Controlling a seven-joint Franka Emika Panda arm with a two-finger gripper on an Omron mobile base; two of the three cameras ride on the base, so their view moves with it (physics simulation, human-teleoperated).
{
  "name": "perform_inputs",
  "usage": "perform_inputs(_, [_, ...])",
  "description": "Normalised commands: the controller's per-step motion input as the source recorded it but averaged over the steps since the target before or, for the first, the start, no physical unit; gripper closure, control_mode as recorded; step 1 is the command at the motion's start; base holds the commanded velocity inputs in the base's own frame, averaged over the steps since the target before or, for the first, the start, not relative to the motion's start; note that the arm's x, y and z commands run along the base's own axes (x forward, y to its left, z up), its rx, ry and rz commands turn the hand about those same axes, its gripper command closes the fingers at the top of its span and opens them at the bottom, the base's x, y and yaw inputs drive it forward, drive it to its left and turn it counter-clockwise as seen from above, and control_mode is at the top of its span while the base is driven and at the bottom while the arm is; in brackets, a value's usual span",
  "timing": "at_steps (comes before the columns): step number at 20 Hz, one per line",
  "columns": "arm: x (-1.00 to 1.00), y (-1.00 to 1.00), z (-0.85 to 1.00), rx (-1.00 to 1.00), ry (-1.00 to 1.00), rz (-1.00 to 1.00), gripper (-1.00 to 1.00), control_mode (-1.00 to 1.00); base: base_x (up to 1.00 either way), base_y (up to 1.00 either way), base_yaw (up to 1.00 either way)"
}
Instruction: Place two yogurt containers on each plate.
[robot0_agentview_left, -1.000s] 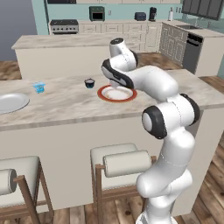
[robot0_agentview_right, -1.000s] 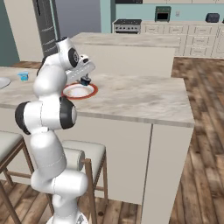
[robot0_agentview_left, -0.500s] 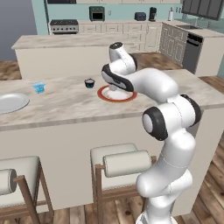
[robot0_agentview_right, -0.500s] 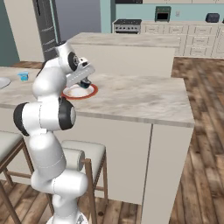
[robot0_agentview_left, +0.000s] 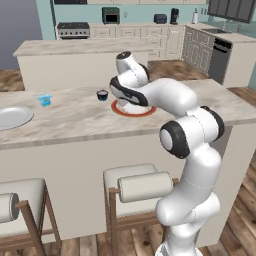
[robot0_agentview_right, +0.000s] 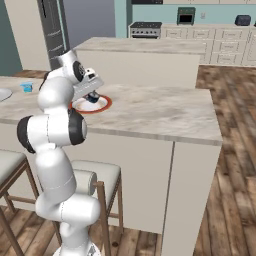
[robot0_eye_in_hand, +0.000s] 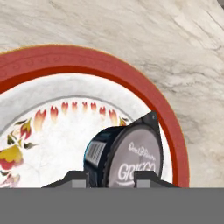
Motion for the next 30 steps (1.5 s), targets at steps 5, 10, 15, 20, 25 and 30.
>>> perform_inputs(5, [0.00,0.05,-0.19,0.00,0.00,-0.07,1.00,-1.00,0.00,0.00,0.00])
perform_inputs(10, [0.00,0.00,-0.18,0.00,0.00,-0.06,1.00,-1.00,0.00,0.00,0.00])
perform_inputs(15, [0.00,0.00,-0.10,0.00,0.00,-0.05,1.00,-1.00,0.00,0.00,0.00])
perform_inputs(20, [-0.04,0.00,-0.09,0.00,0.00,-0.04,-1.00,-1.00,0.00,0.00,0.00])
perform_inputs(25, [-0.10,0.00,-0.01,0.02,0.00,-0.05,-1.00,-1.00,0.00,0.00,0.00])
perform_inputs(30, [-0.14,0.02,0.01,0.07,0.00,-0.11,-1.00,-1.00,0.00,0.00,0.00])
